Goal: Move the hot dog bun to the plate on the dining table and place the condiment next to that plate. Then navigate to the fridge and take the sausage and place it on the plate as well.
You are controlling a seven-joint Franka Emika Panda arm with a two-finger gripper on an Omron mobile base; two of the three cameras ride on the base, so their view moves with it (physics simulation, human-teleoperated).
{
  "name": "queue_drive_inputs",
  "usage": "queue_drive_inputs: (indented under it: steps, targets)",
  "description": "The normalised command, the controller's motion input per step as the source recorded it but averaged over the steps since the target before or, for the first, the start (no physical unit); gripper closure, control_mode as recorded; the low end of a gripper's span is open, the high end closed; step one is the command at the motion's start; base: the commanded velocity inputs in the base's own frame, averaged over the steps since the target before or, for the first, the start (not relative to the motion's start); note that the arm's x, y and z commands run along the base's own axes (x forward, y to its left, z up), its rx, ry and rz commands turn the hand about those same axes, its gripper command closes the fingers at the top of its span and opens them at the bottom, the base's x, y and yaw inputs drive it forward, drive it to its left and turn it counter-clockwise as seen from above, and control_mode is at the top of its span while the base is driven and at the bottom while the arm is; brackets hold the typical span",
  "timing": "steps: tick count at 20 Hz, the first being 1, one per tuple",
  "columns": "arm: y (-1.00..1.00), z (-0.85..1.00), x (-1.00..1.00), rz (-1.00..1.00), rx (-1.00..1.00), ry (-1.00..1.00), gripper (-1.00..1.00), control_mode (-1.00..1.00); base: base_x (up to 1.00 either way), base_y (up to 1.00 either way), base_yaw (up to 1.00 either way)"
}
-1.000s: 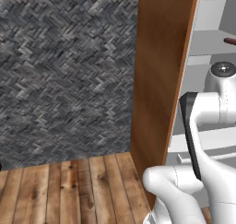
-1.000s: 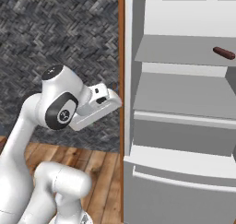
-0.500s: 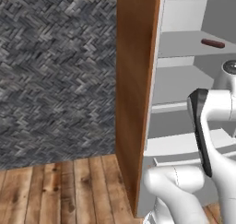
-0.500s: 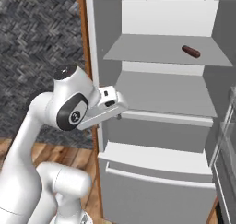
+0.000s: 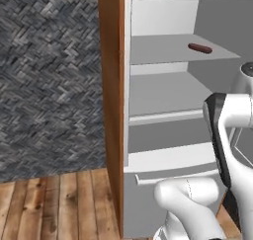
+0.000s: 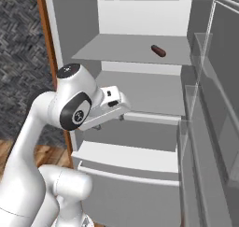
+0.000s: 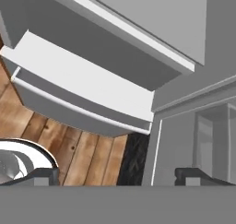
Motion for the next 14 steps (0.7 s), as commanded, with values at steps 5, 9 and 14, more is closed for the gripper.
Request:
queue_drive_inputs:
  steps: [5,9,14]
  targets:
    - [0.00,0.00,0.00,0.00,0.00,0.00,-1.00,1.00,0.56,-0.19,0.00]
    - [0.00,0.00,0.00,0.00,0.00,0.00,-1.00,1.00,0.42,-0.28,0.00]
    - [0.00,0.00,0.00,0.00,0.00,0.00,-1.00,1.00,0.46,-0.30,0.00]
